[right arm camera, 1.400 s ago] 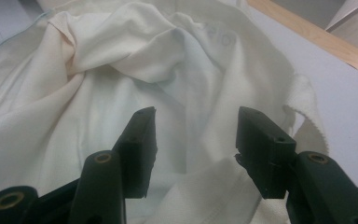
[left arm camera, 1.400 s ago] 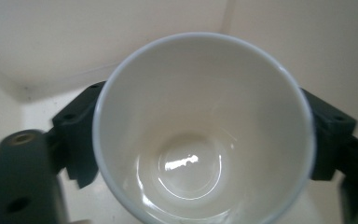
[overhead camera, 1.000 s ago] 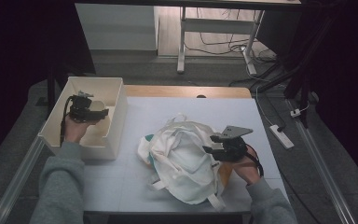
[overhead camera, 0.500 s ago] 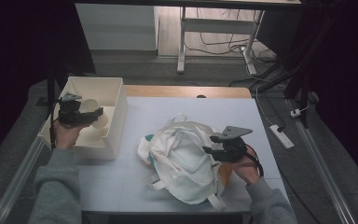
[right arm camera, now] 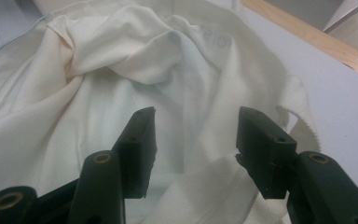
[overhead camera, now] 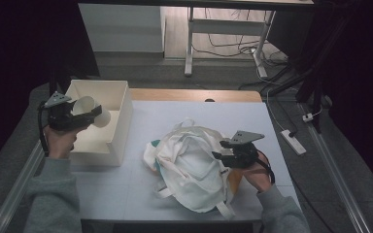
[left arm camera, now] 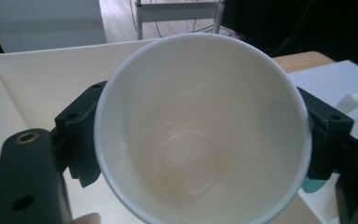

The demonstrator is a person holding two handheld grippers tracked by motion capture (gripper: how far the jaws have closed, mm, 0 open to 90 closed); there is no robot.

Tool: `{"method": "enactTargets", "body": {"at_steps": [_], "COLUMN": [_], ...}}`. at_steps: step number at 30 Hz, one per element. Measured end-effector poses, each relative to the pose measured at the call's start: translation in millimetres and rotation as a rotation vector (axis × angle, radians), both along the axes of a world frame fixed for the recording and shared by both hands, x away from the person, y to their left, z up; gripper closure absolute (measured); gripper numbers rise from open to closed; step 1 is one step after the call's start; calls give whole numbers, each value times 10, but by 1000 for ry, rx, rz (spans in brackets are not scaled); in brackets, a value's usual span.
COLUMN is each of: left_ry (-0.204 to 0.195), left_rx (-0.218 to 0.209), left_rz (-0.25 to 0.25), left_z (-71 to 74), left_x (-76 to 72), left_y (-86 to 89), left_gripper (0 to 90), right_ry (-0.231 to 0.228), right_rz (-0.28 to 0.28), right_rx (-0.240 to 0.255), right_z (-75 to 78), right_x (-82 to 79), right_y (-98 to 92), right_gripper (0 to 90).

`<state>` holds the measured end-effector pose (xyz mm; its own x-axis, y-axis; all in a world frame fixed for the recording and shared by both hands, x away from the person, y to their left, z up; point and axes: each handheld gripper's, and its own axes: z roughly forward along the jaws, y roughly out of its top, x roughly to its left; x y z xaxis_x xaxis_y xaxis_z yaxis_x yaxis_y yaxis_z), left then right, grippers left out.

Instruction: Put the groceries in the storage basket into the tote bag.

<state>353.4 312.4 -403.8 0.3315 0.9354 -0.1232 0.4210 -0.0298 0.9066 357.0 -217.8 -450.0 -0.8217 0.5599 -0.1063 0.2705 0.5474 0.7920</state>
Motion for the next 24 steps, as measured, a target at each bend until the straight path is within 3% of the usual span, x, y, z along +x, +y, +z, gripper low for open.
{"method": "enactTargets", "body": {"at_steps": [13, 24], "left_ry": [-91, -120], "left_rx": [-146, -190], "left_rz": [-84, -221], "left_z": [207, 361], "left_x": [-159, -216], "left_y": [-51, -389], "left_gripper": [195, 194], "right_ry": [-1, -1], "right_rz": [-2, -2], "right_rx": [-8, -11], "right_z": [-9, -12], "right_x": [5, 7], "right_y": [5, 10], "right_gripper": [472, 471]}}
